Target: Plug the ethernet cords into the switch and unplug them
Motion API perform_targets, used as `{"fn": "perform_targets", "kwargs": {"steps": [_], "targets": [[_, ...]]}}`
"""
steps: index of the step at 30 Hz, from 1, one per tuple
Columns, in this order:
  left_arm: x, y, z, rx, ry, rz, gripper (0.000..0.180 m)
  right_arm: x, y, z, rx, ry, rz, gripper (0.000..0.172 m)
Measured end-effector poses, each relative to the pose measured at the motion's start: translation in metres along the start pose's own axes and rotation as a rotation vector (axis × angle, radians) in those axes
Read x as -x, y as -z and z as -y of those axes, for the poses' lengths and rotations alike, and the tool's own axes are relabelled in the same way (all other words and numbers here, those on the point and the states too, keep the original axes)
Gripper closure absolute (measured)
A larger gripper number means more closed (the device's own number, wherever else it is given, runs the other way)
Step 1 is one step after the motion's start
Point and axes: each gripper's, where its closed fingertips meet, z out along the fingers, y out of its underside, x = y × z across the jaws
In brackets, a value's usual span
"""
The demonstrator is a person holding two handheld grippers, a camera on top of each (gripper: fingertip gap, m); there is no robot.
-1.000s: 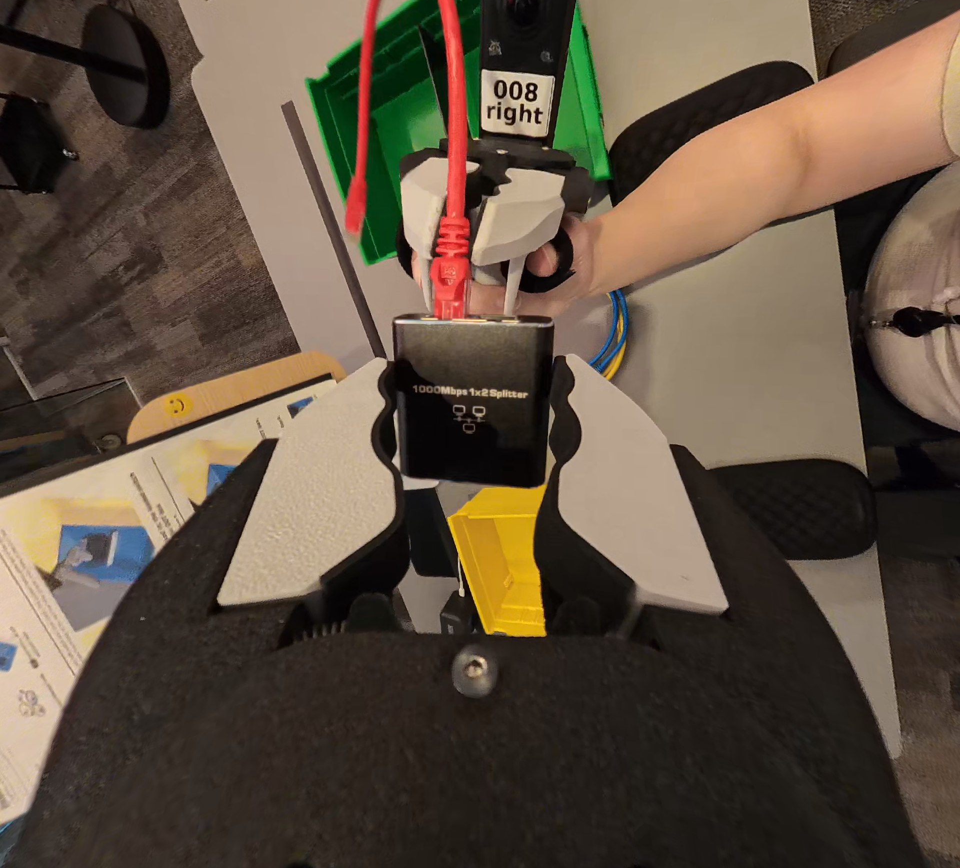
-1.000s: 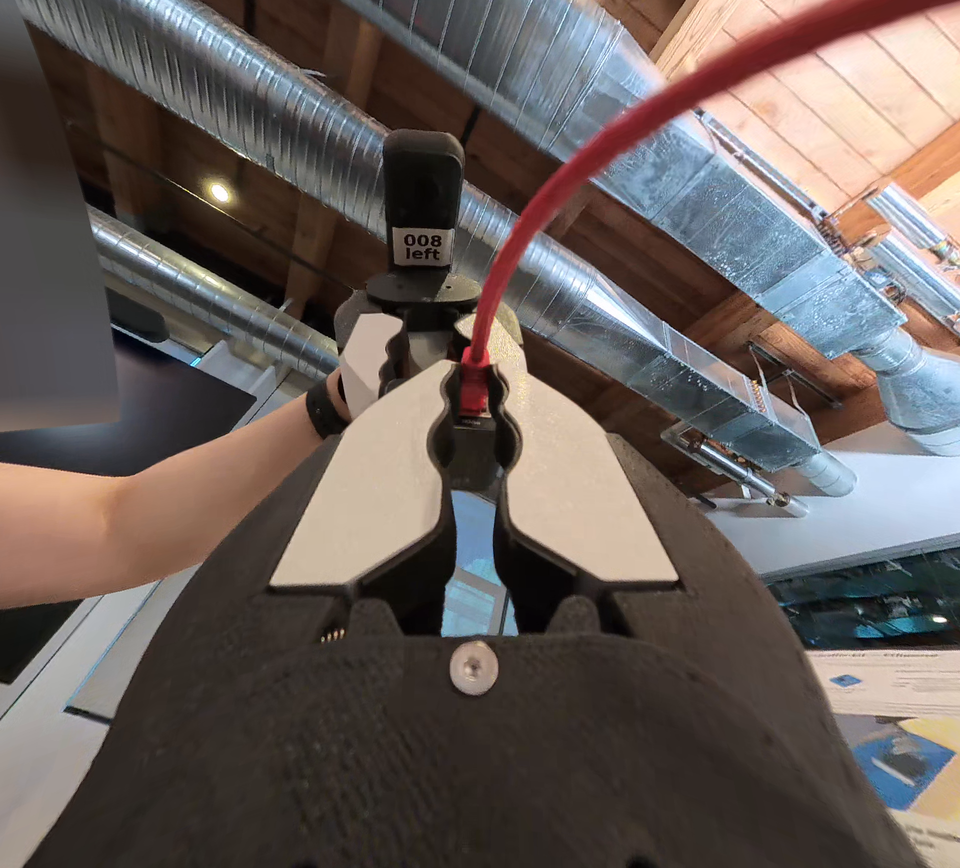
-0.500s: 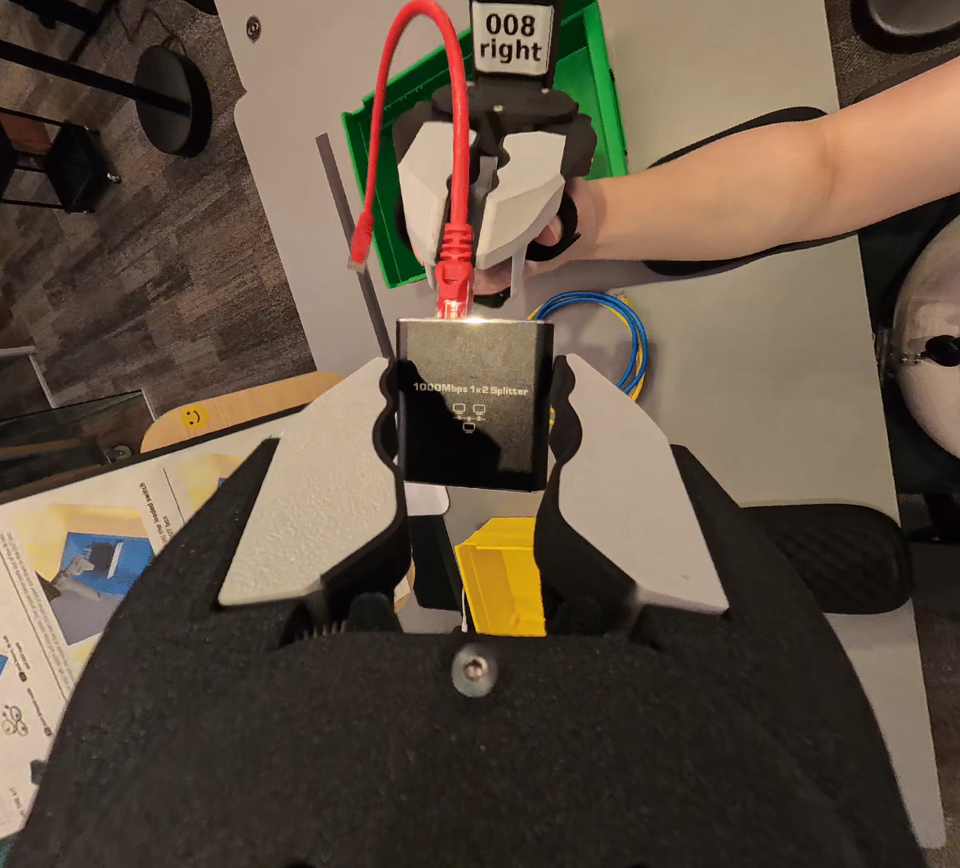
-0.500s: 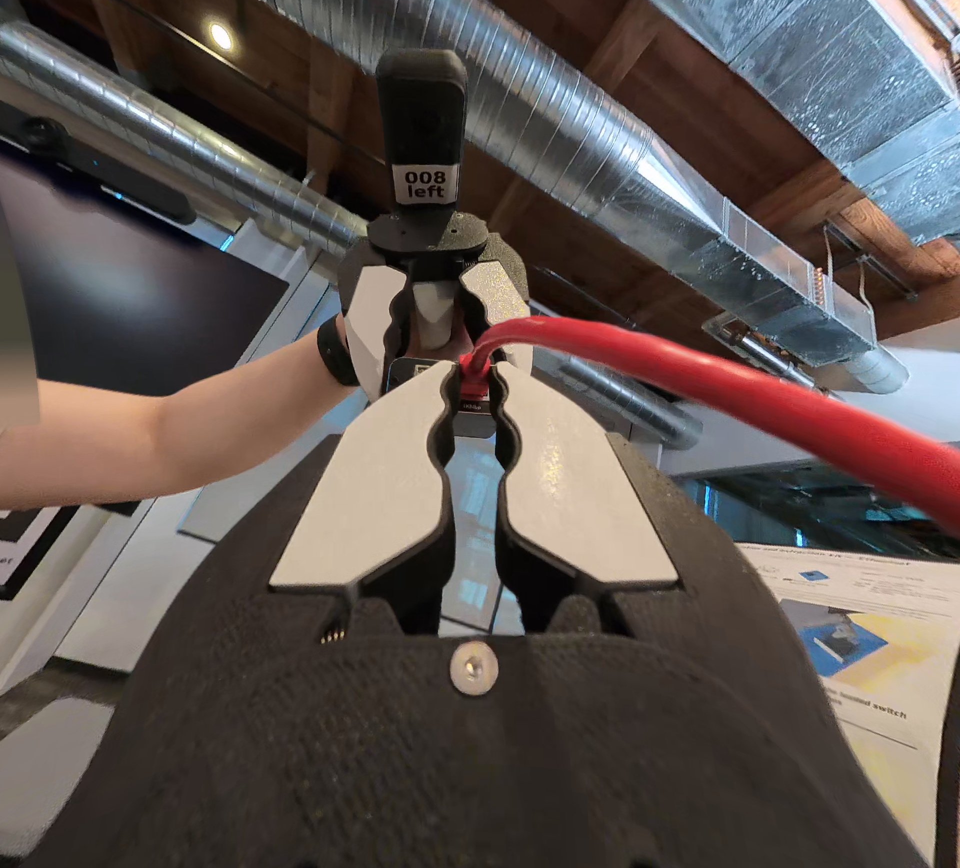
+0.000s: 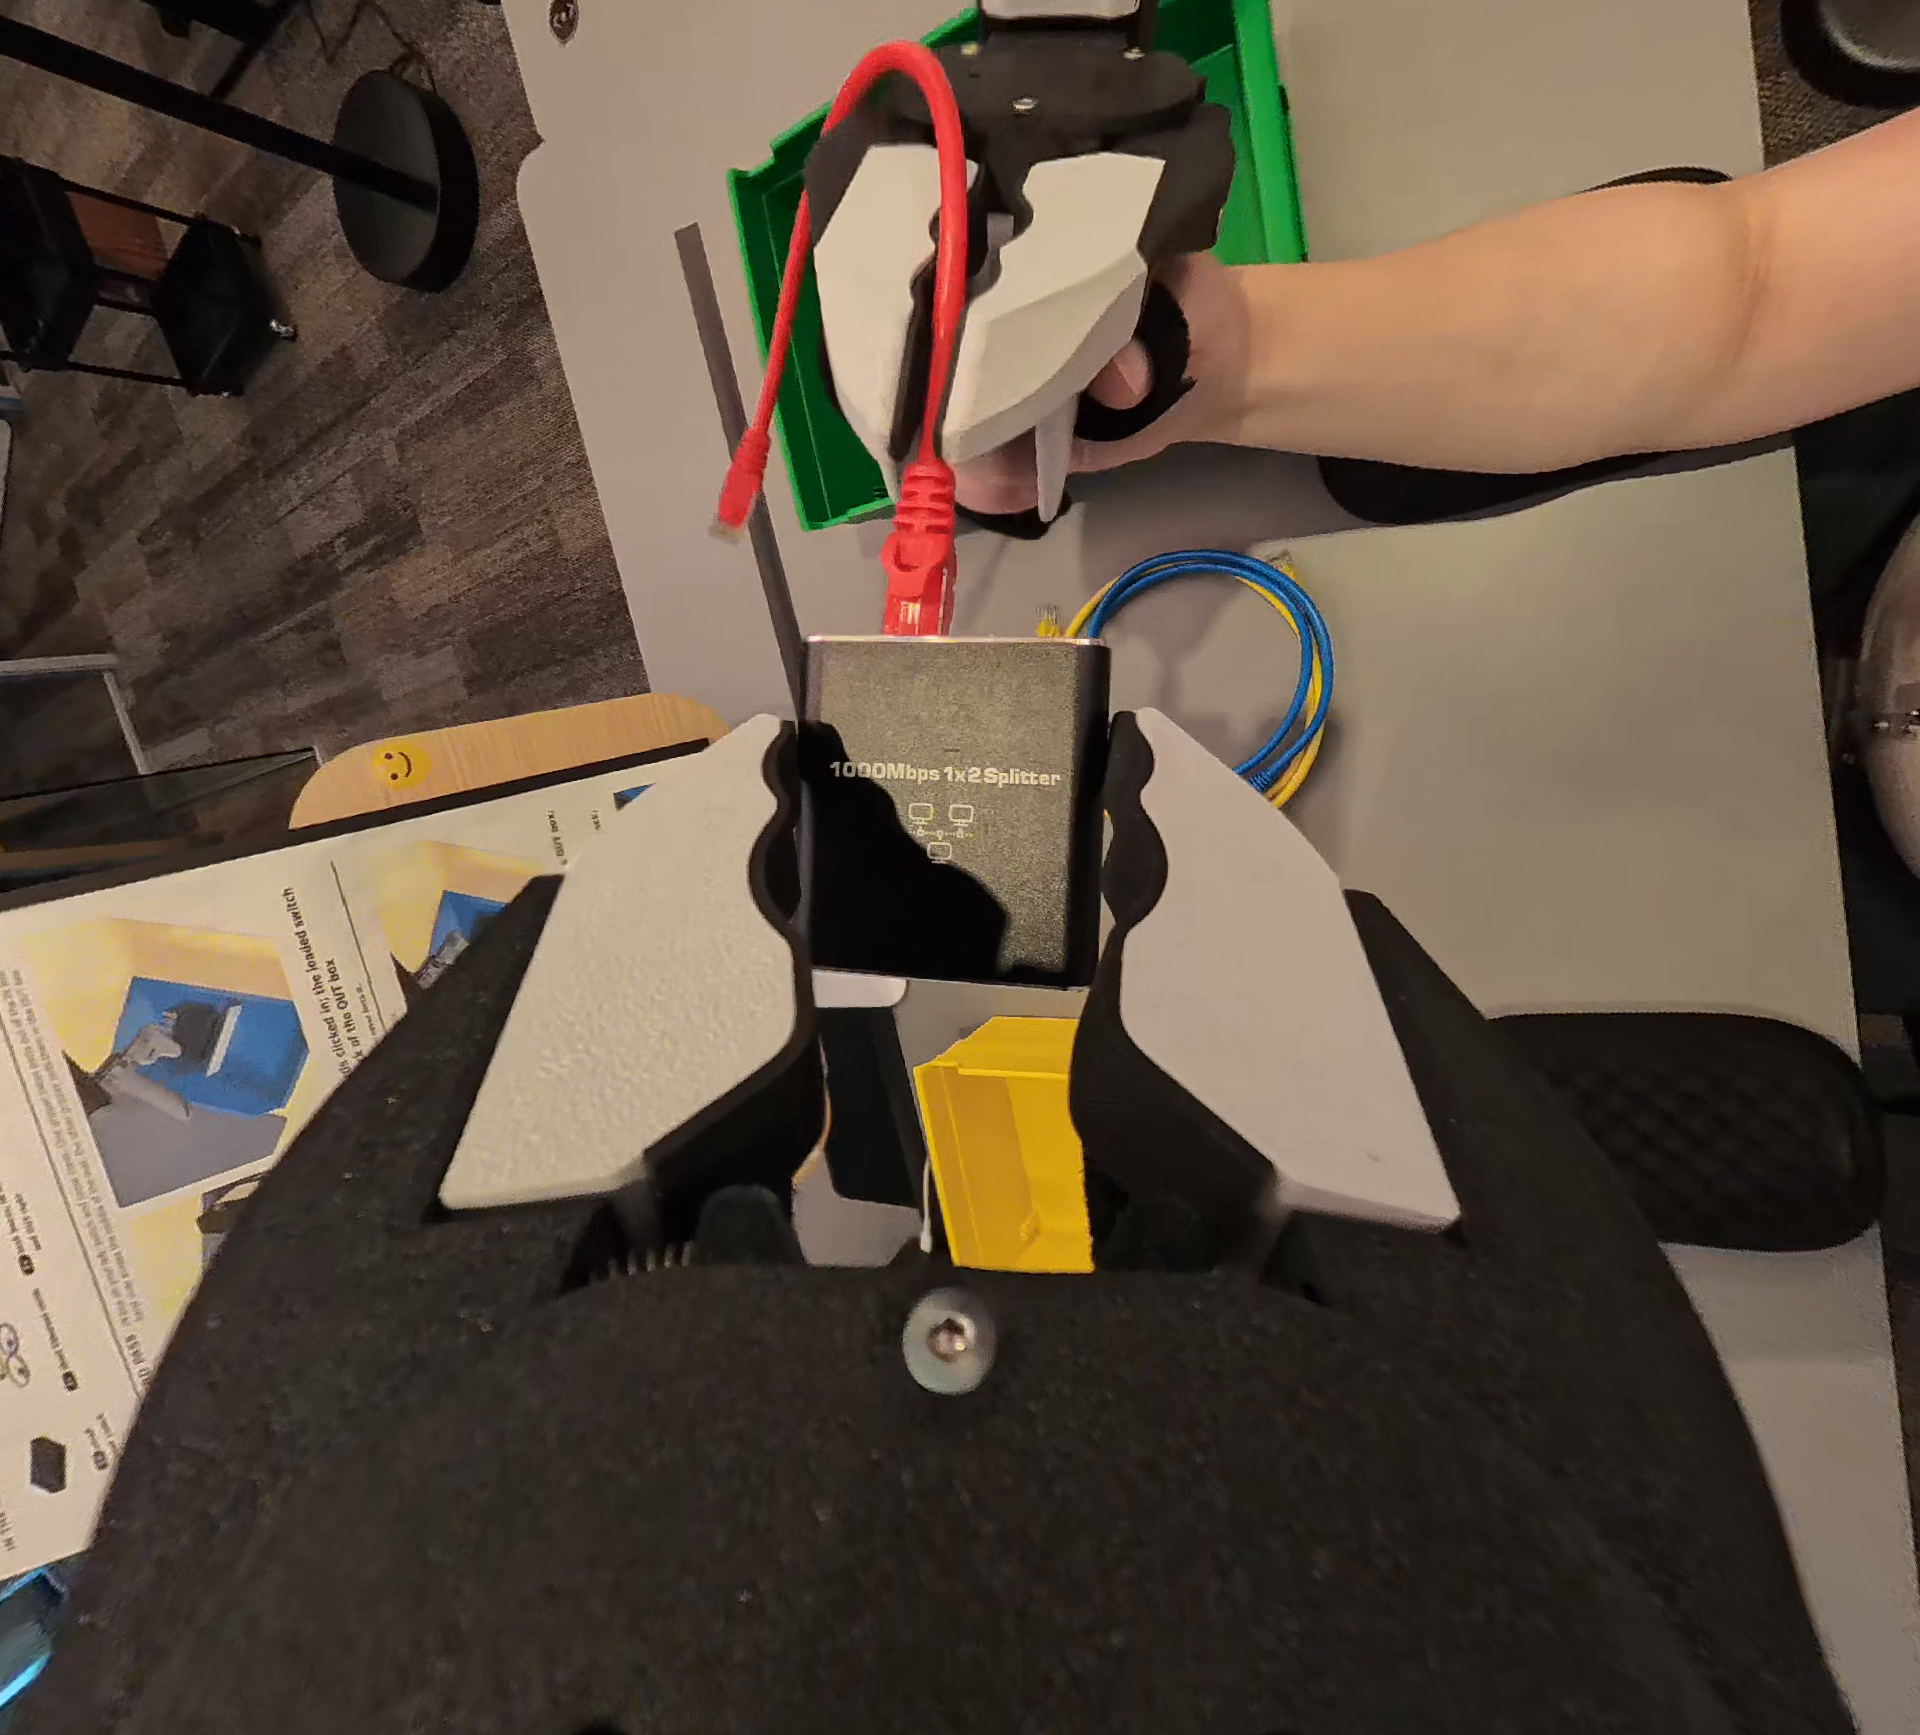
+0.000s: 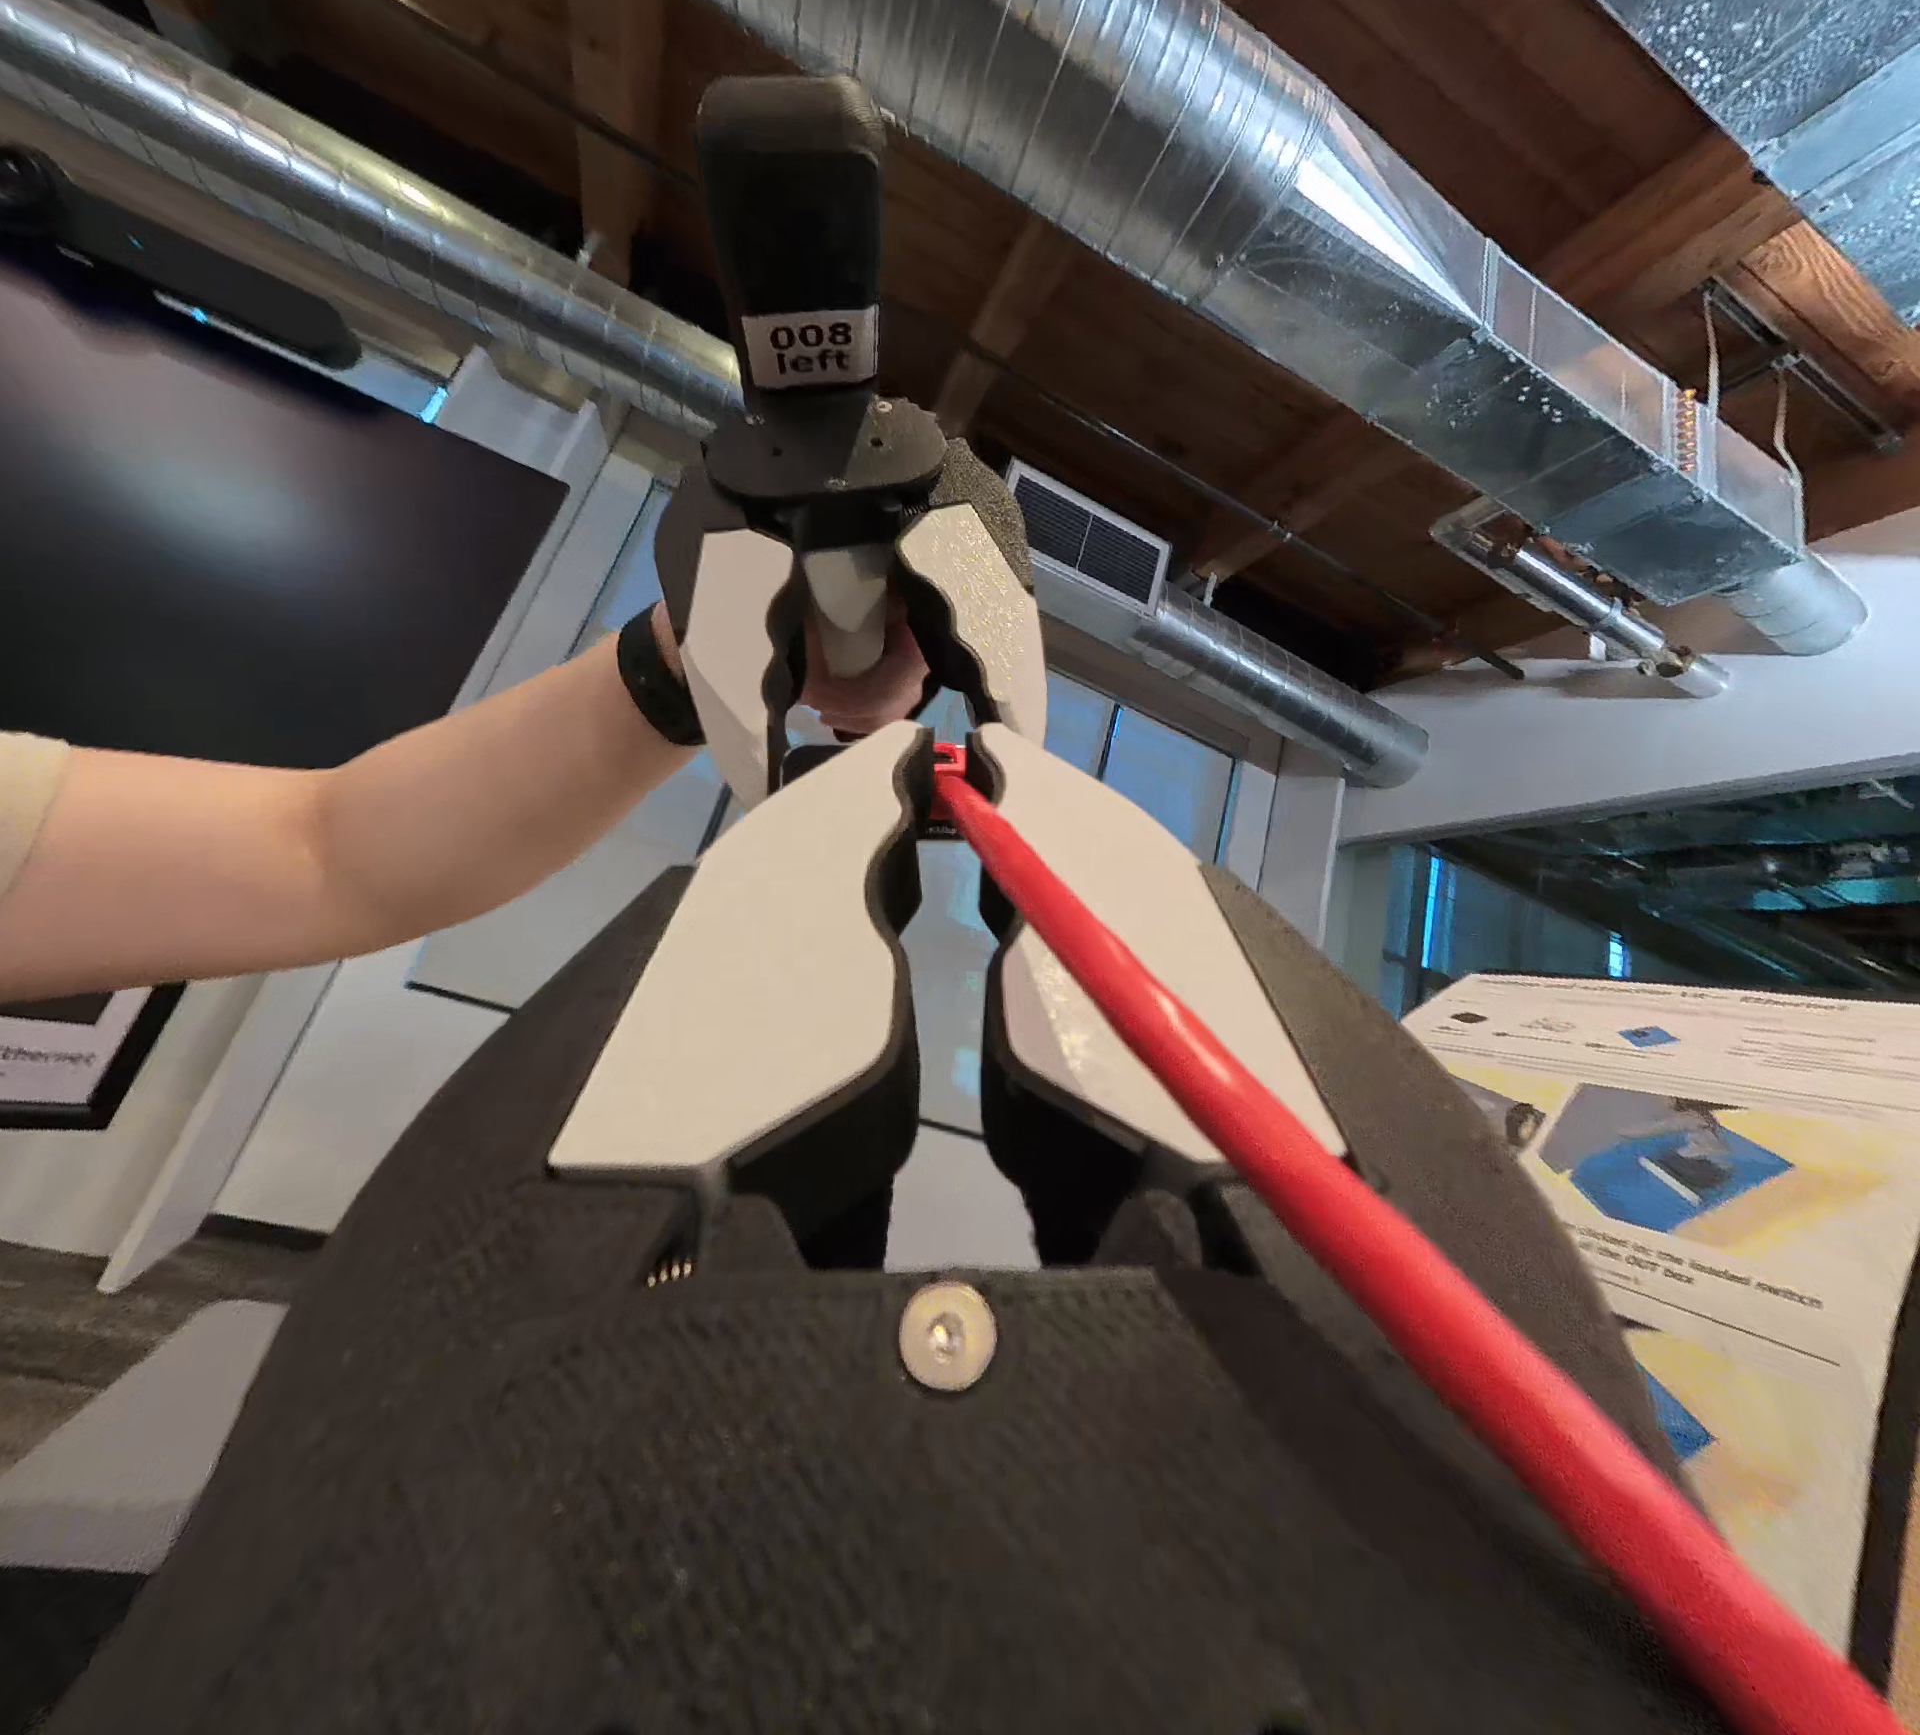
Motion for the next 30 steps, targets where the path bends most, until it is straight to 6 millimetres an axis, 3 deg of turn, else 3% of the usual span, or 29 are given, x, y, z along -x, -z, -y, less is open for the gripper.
{"fn": "perform_targets", "kwargs": {"steps": [23, 30], "targets": [[-0.006, -0.007, -0.007, 0.047, -0.035, 0.004, 0.124, 0.007, -0.012, -0.028, 0.201, 0.021, 0.031, 0.158], [-0.006, -0.004, -0.001, 0.116, -0.085, 0.014, 0.124, 0.009, -0.012, -0.019, 0.079, 0.078, 0.021, 0.159]]}}
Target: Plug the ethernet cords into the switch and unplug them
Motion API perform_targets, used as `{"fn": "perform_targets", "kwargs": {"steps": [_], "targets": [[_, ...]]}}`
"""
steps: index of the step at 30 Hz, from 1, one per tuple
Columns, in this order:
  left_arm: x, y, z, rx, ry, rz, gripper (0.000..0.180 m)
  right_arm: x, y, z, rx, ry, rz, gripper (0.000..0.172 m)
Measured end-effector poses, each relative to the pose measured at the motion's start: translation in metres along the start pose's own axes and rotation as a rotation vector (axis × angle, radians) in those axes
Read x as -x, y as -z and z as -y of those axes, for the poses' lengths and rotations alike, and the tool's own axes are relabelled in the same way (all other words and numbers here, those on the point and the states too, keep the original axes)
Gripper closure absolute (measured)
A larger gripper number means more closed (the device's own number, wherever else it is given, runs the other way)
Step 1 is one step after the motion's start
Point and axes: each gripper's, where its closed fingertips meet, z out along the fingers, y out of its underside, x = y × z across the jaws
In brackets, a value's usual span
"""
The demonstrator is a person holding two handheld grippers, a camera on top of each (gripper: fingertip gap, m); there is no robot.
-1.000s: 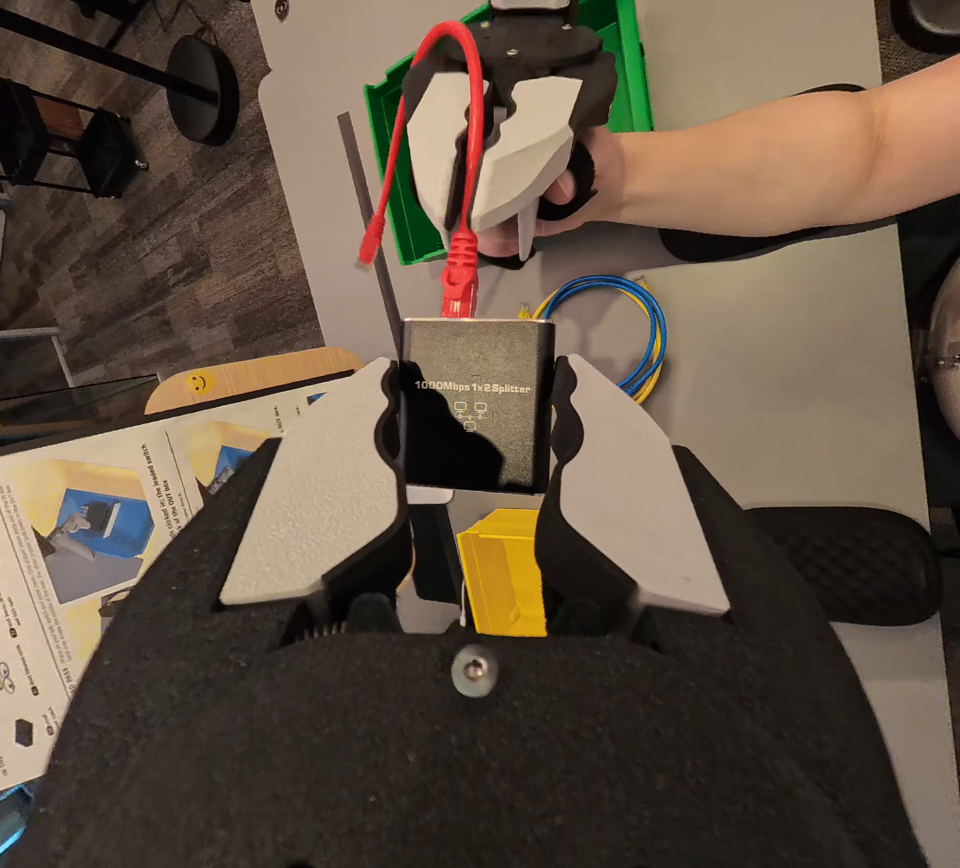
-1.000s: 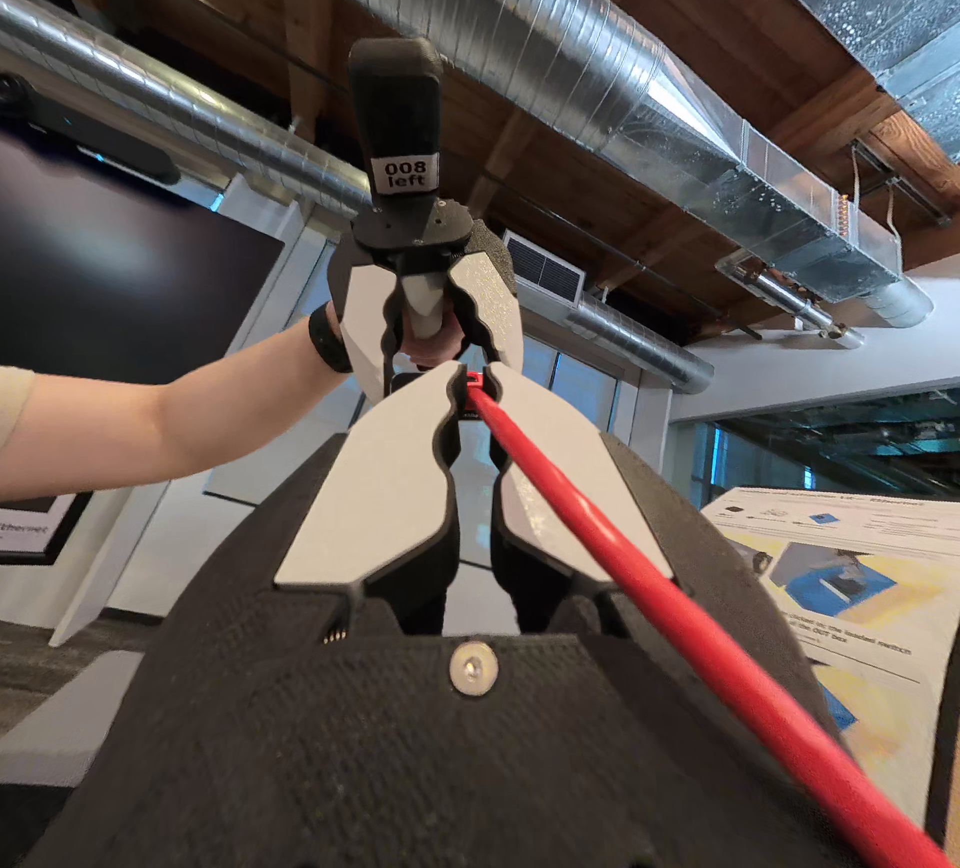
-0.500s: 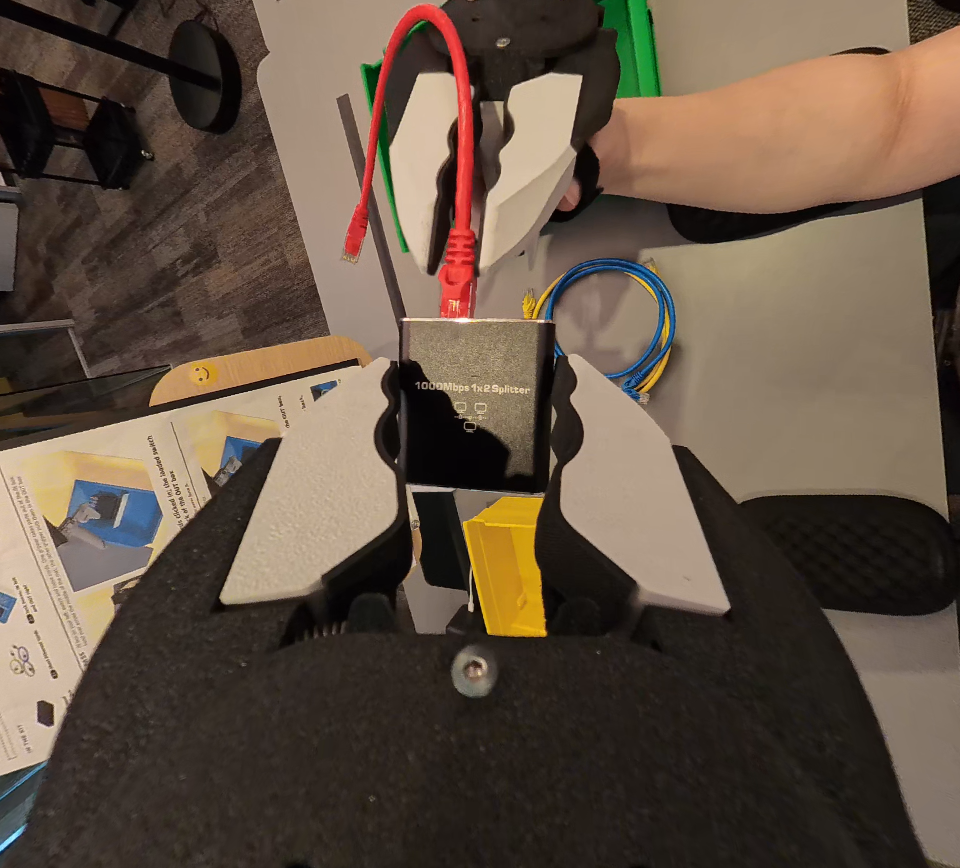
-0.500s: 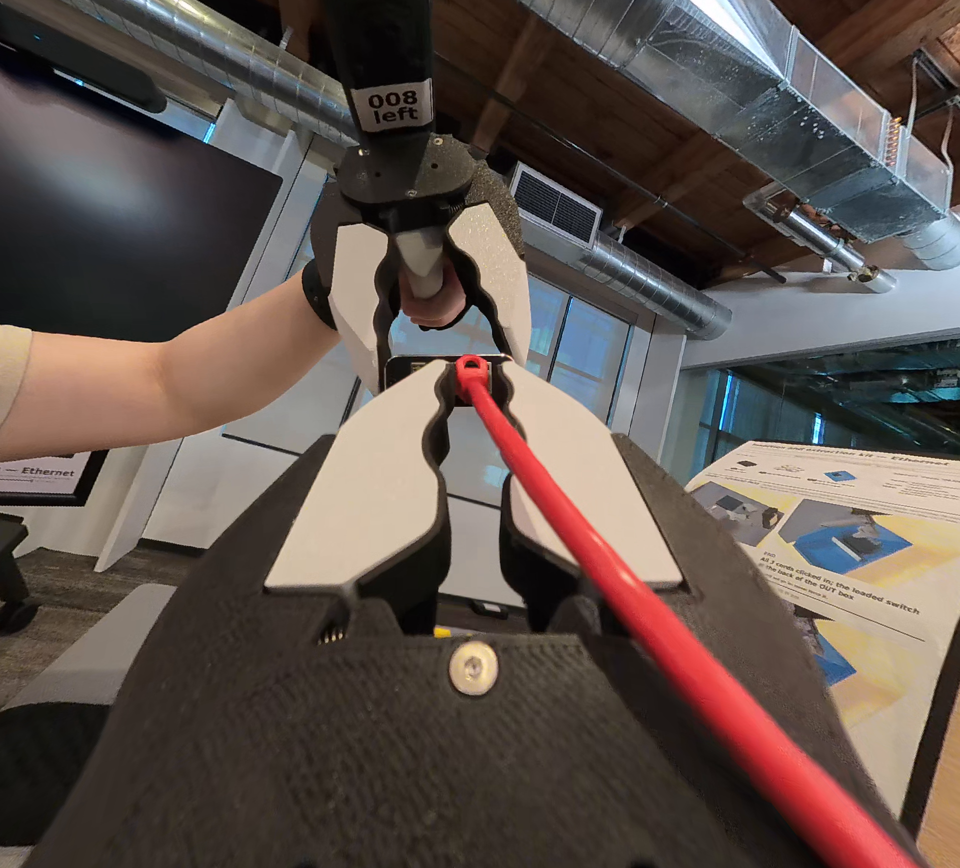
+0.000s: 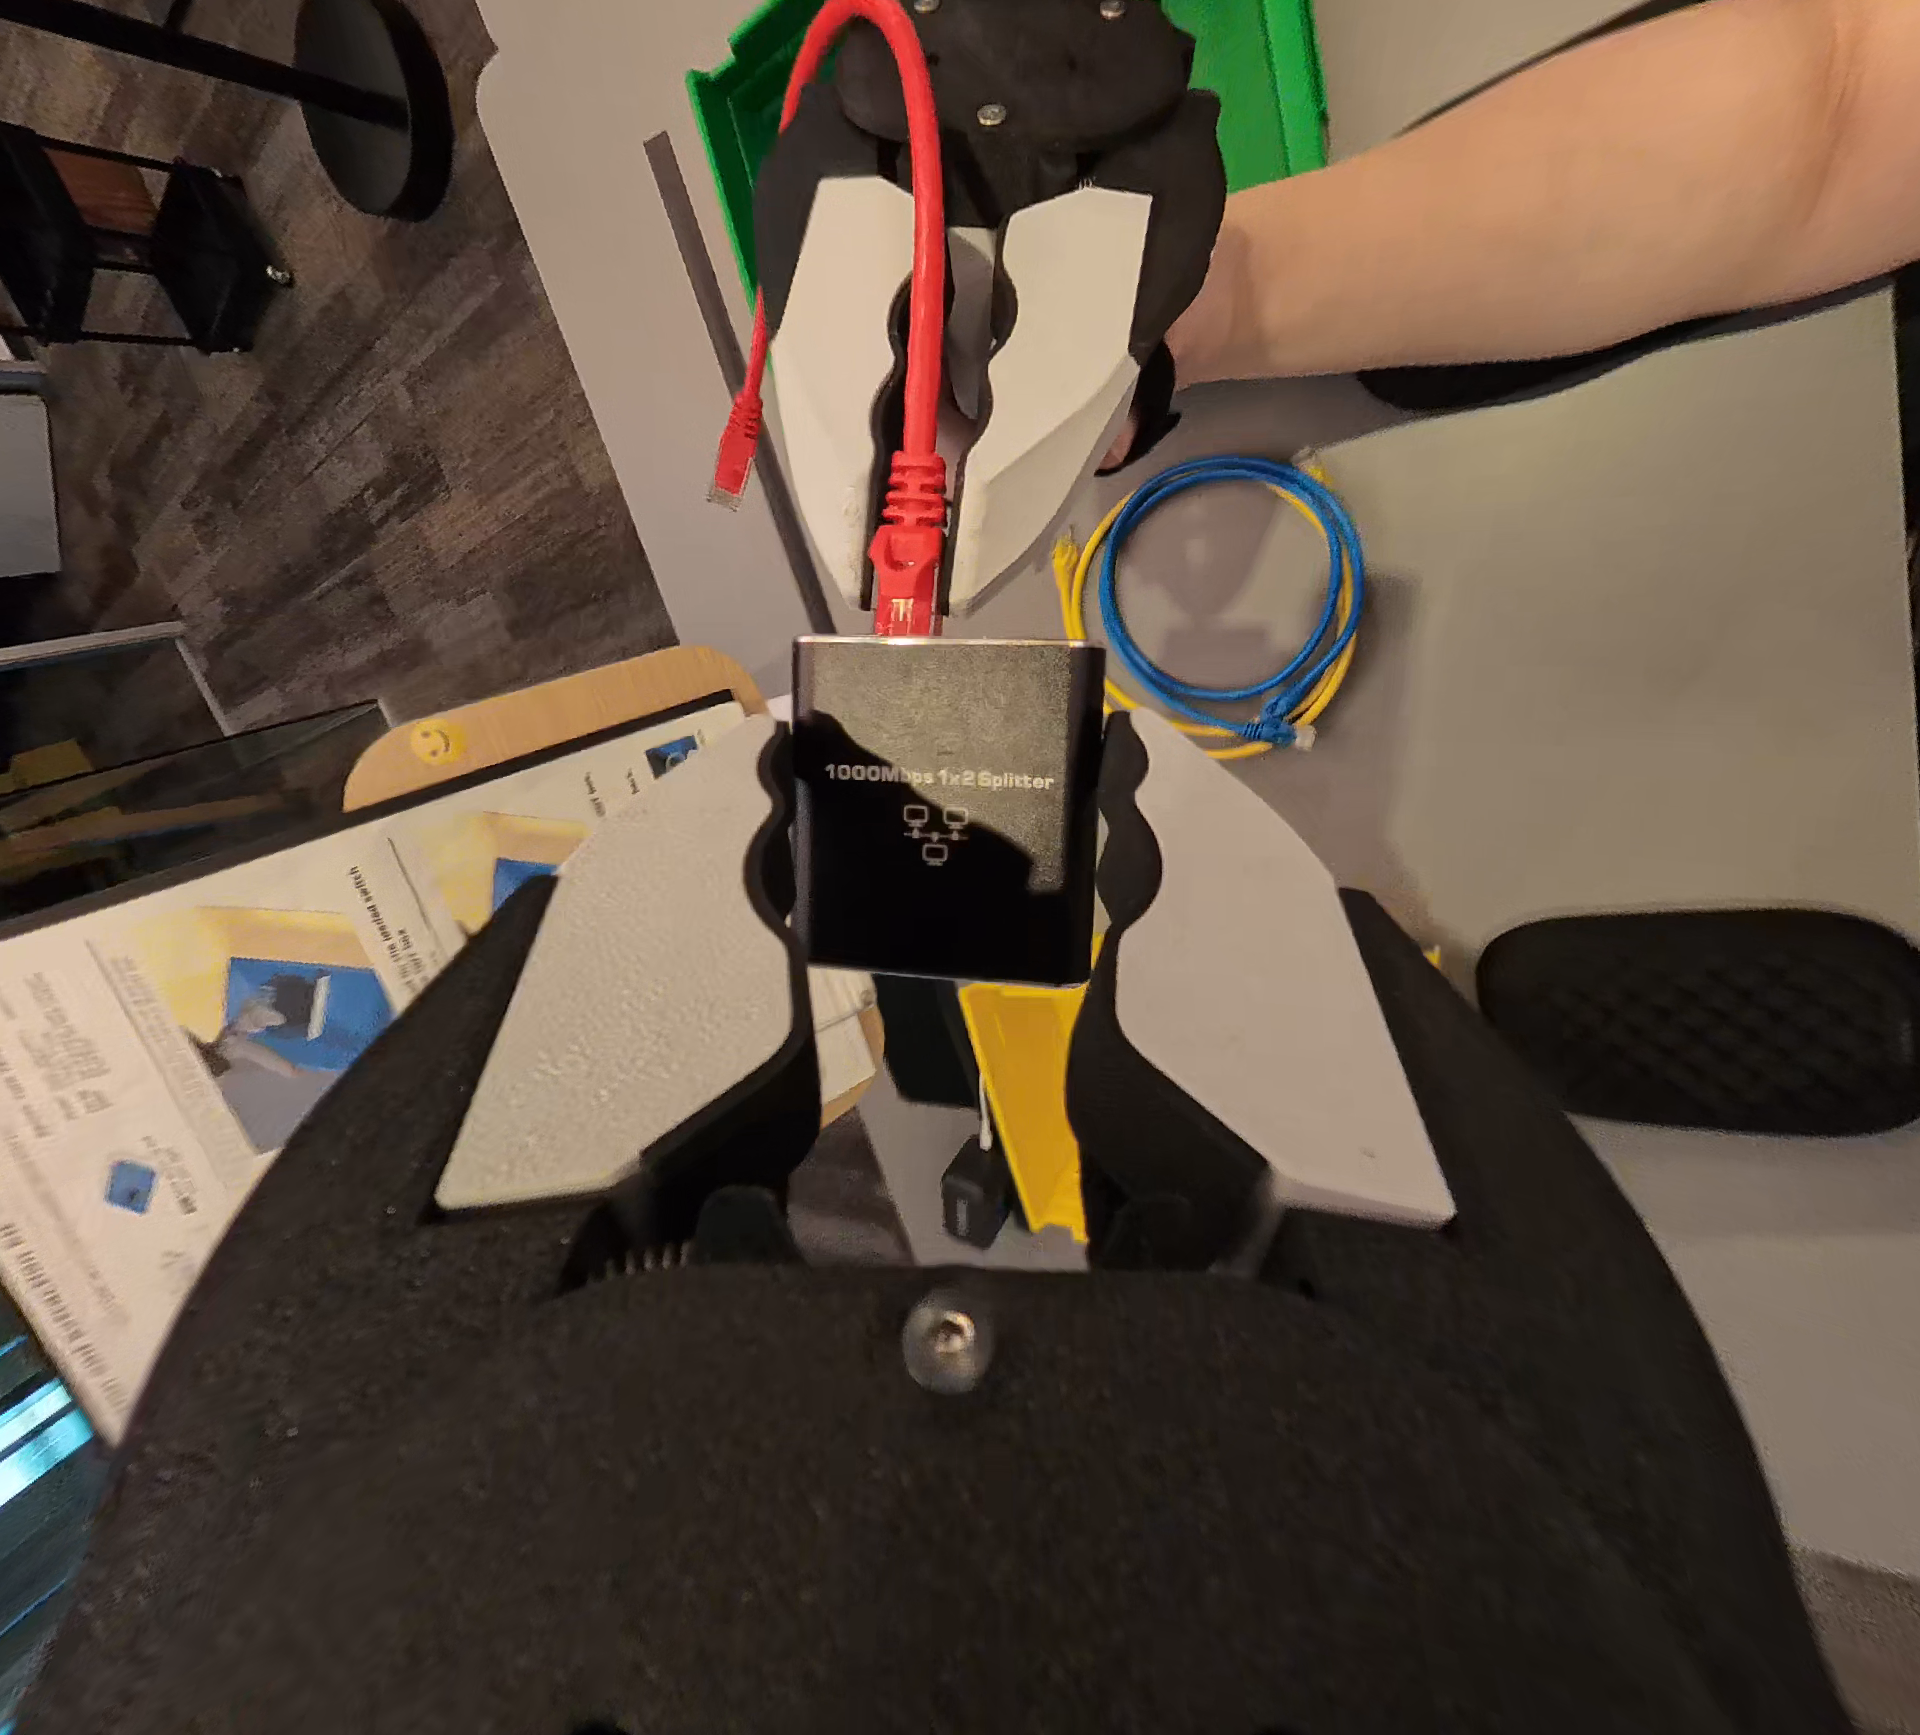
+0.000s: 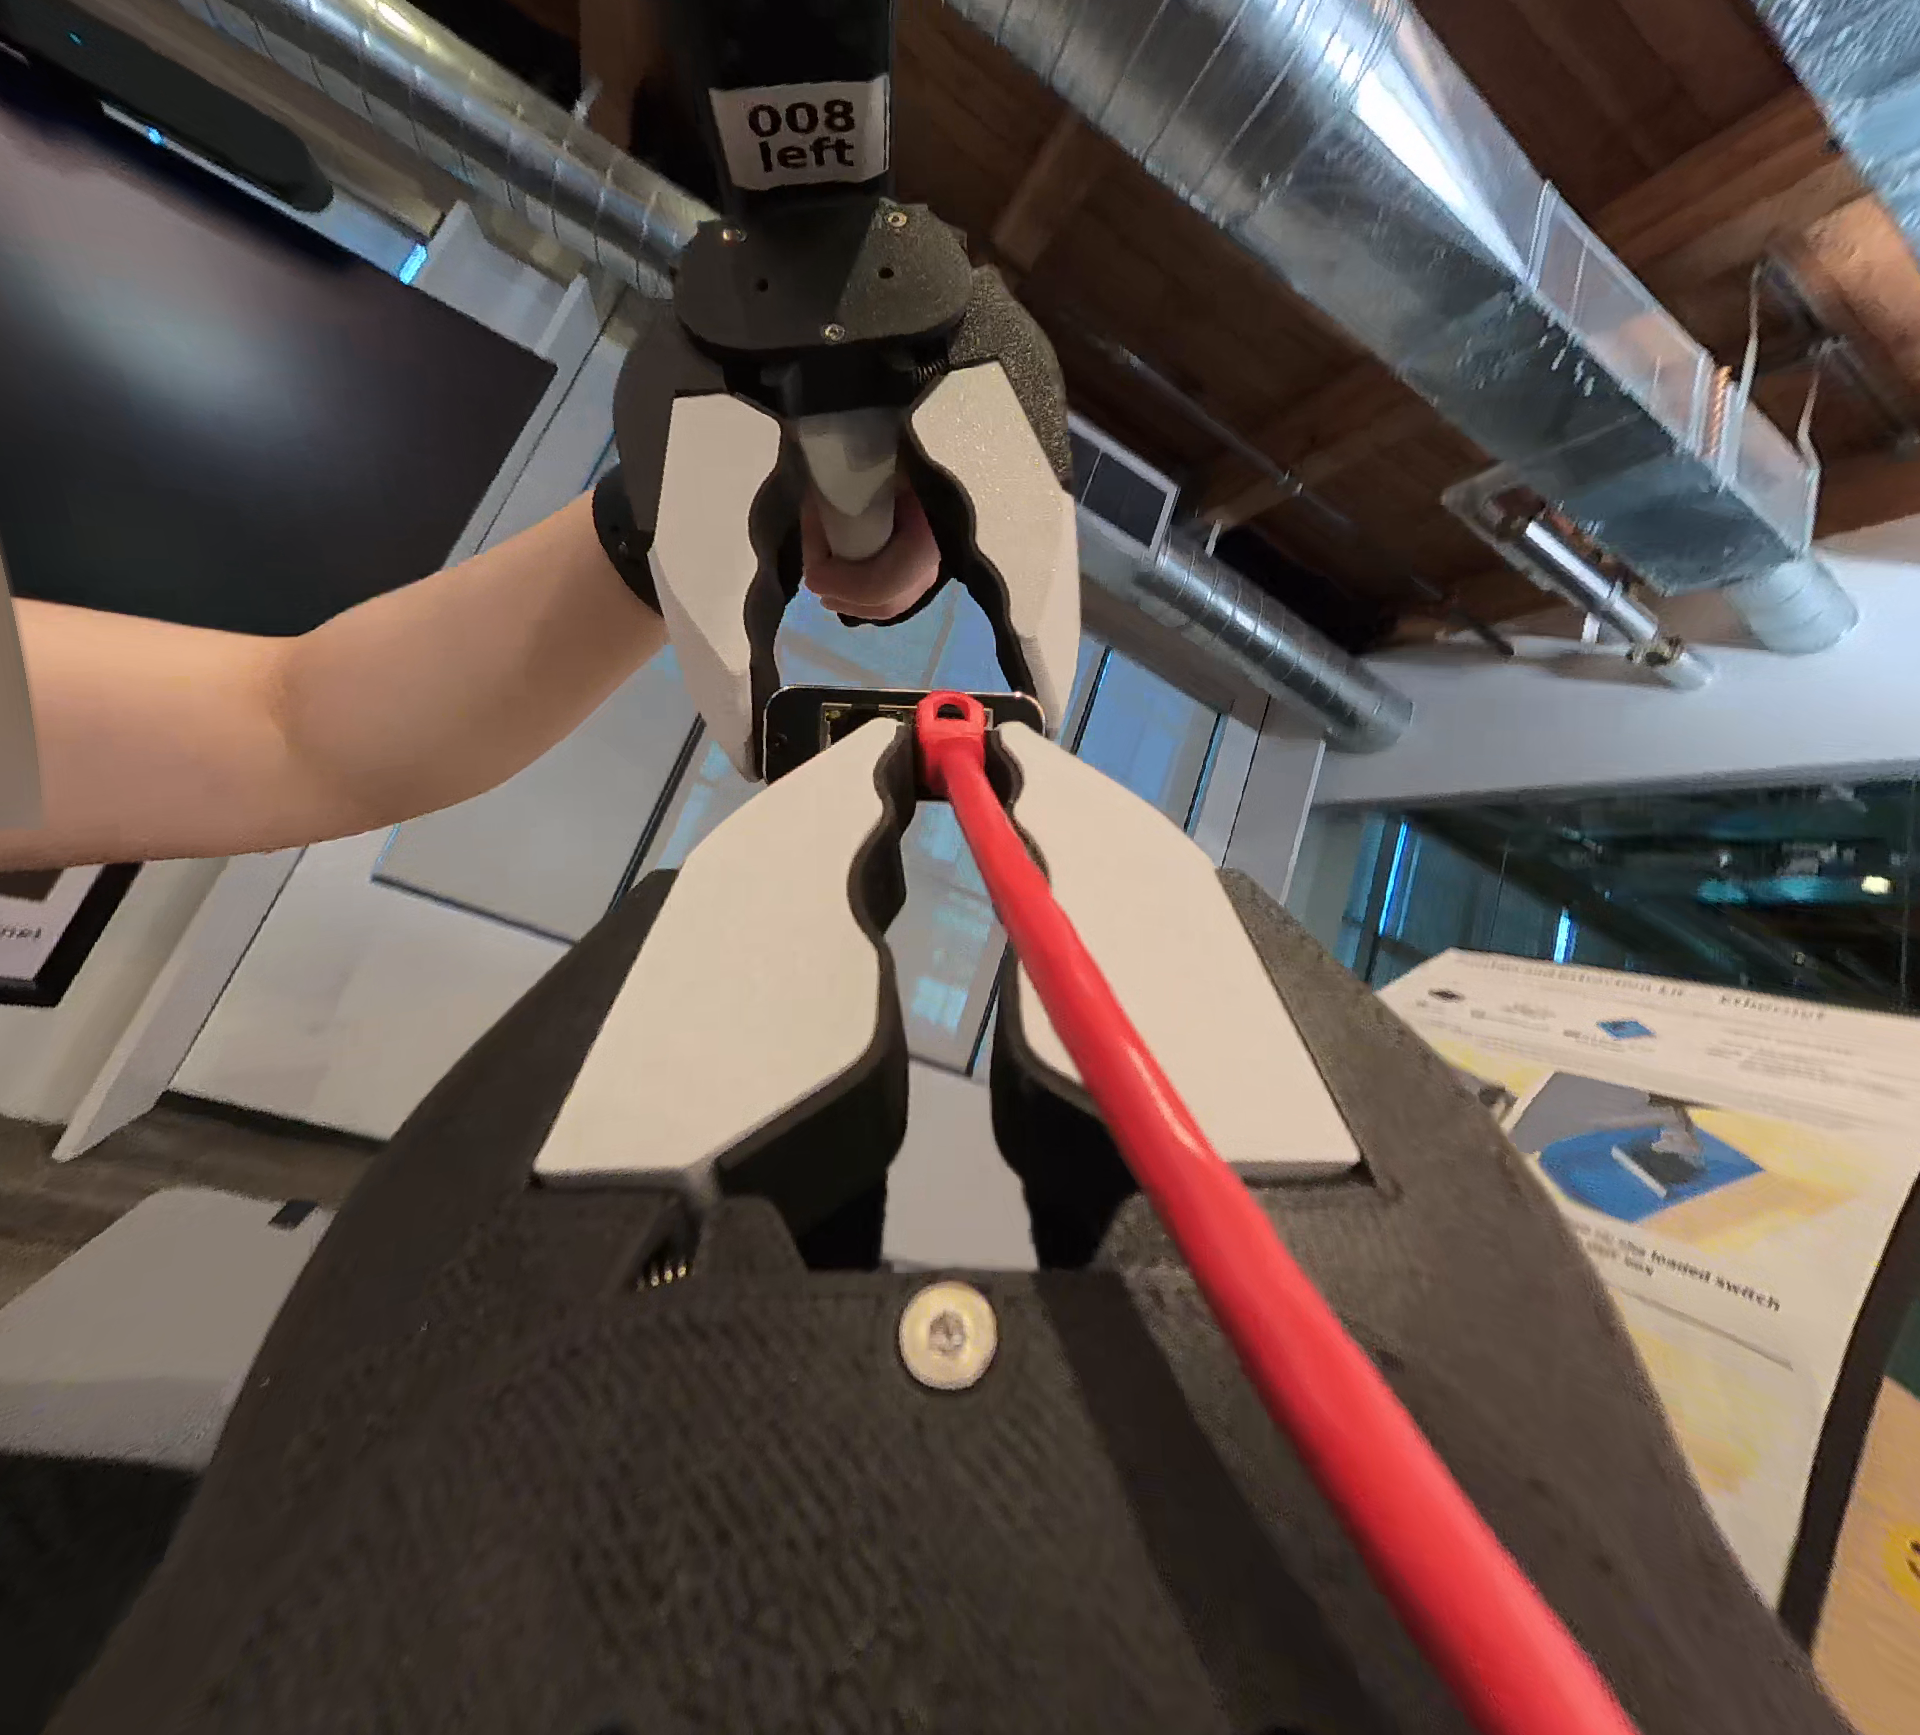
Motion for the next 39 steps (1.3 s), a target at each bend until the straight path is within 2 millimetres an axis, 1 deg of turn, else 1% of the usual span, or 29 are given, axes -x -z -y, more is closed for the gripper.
{"fn": "perform_targets", "kwargs": {"steps": [4, 8, 10, 12, 14, 15, 18, 20, 23, 27, 31, 34, 39], "targets": [[0.0, 0.005, 0.011, 0.137, -0.065, 0.018, 0.124, 0.0, 0.006, 0.014, -0.192, -0.007, -0.022, 0.159], [0.002, 0.006, 0.03, 0.243, -0.111, 0.039, 0.124, -0.002, 0.018, 0.03, -0.374, -0.073, -0.03, 0.159], [0.002, 0.005, 0.038, 0.268, -0.118, 0.044, 0.124, -0.003, 0.024, 0.035, -0.402, -0.077, -0.034, 0.159], [0.004, 0.004, 0.042, 0.284, -0.131, 0.046, 0.124, -0.004, 0.027, 0.038, -0.398, -0.058, -0.045, 0.159], [0.004, 0.003, 0.046, 0.275, -0.137, 0.051, 0.124, -0.004, 0.029, 0.042, -0.405, -0.054, -0.048, 0.156], [0.004, 0.003, 0.048, 0.266, -0.134, 0.056, 0.124, -0.005, 0.03, 0.044, -0.412, -0.055, -0.049, 0.159], [0.004, 0.003, 0.051, 0.246, -0.146, 0.078, 0.124, -0.005, 0.031, 0.046, -0.416, -0.052, -0.049, 0.159], [0.004, 0.003, 0.05, 0.253, -0.159, 0.092, 0.124, -0.004, 0.03, 0.044, -0.389, -0.041, -0.039, 0.159], [0.002, 0.002, 0.042, 0.276, -0.175, 0.105, 0.124, 0.001, 0.026, 0.036, -0.289, 0.004, -0.002, 0.158], [-0.002, -0.001, 0.024, 0.315, -0.157, 0.088, 0.124, 0.005, 0.018, 0.02, -0.136, 0.04, 0.031, 0.159], [-0.003, -0.003, 0.011, 0.326, -0.143, 0.086, 0.124, 0.008, 0.012, 0.011, -0.081, 0.032, 0.041, 0.159], [-0.004, -0.004, 0.005, 0.322, -0.136, 0.084, 0.124, 0.009, 0.009, 0.007, -0.058, 0.017, 0.053, 0.158], [-0.005, -0.007, -0.006, 0.329, -0.121, 0.075, 0.124, 0.009, 0.005, 0.0, -0.006, 0.045, 0.038, 0.159]]}}
